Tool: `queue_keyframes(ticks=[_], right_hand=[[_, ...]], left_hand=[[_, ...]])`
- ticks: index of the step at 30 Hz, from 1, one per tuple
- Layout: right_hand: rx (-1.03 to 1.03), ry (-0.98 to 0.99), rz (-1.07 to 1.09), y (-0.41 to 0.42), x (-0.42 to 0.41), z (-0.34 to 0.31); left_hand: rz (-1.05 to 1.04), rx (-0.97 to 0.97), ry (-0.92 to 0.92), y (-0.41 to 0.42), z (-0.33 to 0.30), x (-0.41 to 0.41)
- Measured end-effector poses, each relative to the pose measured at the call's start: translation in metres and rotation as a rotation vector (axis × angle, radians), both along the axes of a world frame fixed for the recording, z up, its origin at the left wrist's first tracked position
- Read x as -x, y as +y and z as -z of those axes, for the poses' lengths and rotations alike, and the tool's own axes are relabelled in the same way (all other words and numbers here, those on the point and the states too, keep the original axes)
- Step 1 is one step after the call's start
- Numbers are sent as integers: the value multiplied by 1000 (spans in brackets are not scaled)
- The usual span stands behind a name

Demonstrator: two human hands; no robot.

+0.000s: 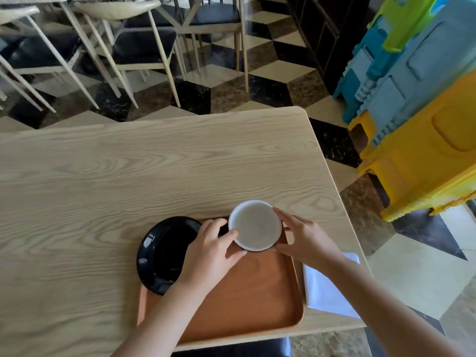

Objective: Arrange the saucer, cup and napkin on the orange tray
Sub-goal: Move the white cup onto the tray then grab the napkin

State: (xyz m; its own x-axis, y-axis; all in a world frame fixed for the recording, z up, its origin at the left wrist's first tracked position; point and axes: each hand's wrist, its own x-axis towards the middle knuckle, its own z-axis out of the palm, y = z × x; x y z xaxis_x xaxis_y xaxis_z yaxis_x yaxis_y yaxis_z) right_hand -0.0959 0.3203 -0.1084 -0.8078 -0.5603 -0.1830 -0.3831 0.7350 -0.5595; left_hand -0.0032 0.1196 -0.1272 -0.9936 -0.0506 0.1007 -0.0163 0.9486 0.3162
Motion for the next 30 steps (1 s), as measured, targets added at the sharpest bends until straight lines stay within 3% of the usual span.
queue_keyframes(ticks=[18,22,26,30], right_hand=[[-15,72,12,3,-8,-6],[-26,185,93,18,-24,-10],[-108,363,204,56,-54,2],[-228,284,398,88,-78,19]], left_hand=[[-13,92,-24,7,-6,-8],[-54,103,36,21,-18,-23],[149,61,71,73,-20,-38],[268,101,-93,124,-5,-40]])
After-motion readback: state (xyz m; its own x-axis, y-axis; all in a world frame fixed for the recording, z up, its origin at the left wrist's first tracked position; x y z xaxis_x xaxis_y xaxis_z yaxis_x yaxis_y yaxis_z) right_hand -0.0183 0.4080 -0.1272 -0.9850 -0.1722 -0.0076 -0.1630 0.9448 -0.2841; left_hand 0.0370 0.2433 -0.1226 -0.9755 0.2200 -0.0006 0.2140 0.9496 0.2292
